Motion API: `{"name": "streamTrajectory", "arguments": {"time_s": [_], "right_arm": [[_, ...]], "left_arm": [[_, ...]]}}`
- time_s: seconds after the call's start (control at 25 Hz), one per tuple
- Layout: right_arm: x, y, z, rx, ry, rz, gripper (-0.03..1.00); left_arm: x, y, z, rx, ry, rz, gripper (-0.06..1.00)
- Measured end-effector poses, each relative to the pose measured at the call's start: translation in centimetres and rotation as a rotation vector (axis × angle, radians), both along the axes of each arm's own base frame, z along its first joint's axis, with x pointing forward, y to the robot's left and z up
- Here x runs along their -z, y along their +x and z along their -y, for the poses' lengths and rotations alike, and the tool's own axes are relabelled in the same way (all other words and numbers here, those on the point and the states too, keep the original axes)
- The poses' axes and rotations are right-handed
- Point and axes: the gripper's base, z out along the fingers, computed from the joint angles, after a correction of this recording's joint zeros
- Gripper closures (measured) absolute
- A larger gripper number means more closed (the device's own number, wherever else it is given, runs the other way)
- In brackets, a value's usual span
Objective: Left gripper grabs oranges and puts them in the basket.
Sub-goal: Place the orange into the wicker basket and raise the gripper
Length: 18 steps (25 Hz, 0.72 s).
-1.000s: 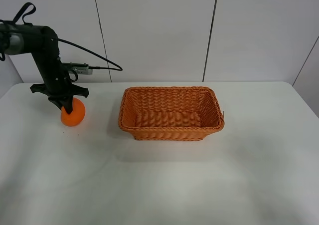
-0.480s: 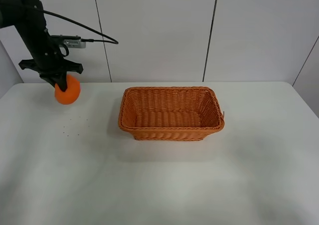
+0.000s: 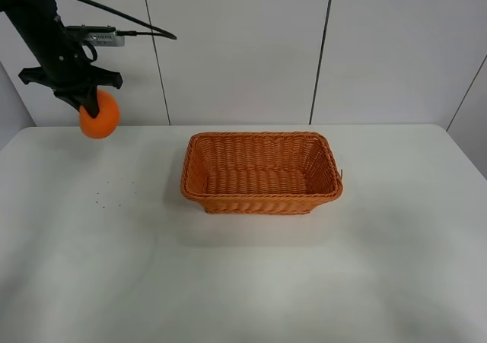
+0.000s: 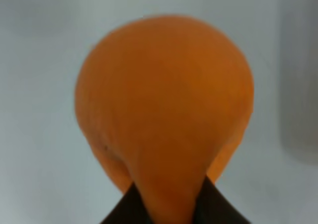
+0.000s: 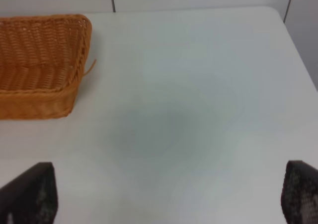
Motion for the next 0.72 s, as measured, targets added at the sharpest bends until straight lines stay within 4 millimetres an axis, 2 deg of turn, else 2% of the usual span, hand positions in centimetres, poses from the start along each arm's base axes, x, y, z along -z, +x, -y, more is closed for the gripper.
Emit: {"name": "streamTrajectory", "arguments": {"time_s": [0.32, 0.72], "right_arm": [[0.0, 0.0, 0.0, 0.000, -0.001, 0.000, 0.27], [0.0, 0.0, 0.0, 0.000, 0.000, 0.000, 0.27]], "left_arm": [[-1.0, 0.2, 1.0, 0.011, -0.051, 0.029, 0.76], [-2.4, 0.1, 4.2, 0.077, -0.089, 0.072, 0.76]]}}
